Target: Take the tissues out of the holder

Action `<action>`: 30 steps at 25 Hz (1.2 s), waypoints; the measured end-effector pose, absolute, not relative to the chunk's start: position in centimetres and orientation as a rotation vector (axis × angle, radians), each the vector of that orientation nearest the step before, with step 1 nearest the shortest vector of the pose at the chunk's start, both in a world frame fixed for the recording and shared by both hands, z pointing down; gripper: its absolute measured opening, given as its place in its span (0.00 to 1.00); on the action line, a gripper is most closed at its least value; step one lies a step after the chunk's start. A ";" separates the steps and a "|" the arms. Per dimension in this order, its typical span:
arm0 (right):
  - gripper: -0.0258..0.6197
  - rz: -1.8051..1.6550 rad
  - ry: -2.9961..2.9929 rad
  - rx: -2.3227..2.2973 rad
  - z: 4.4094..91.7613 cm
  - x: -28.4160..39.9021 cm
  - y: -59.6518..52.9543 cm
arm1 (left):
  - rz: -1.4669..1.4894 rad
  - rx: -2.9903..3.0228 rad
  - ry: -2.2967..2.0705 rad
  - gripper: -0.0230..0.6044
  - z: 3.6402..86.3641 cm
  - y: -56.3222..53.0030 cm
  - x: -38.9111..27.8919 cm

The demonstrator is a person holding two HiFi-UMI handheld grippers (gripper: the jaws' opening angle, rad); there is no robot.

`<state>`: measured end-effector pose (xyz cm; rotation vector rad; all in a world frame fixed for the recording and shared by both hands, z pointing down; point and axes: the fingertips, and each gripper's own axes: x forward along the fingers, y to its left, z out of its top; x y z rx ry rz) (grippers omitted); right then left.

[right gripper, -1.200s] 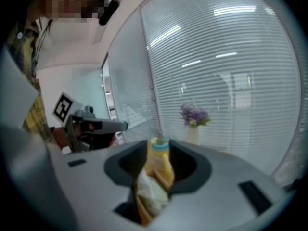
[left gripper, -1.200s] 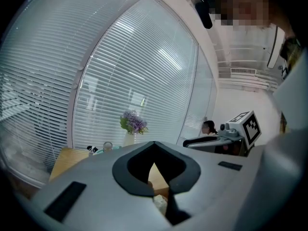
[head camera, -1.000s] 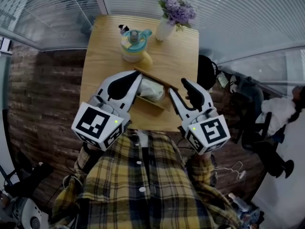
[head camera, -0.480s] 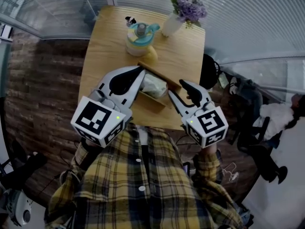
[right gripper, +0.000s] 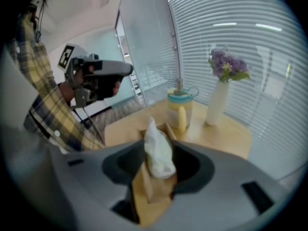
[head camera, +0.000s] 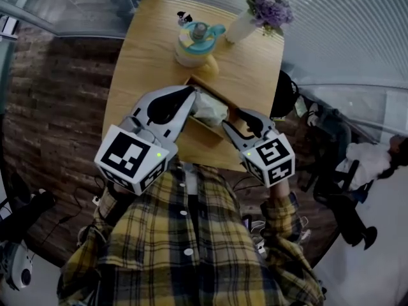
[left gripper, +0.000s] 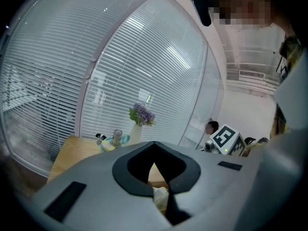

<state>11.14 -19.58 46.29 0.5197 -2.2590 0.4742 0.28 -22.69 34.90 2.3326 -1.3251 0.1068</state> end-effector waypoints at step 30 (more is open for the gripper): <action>0.29 0.414 -1.991 0.272 57.4 10.4 -17.6 | 0.139 2.215 -1.350 0.05 38.5 -20.8 -2.0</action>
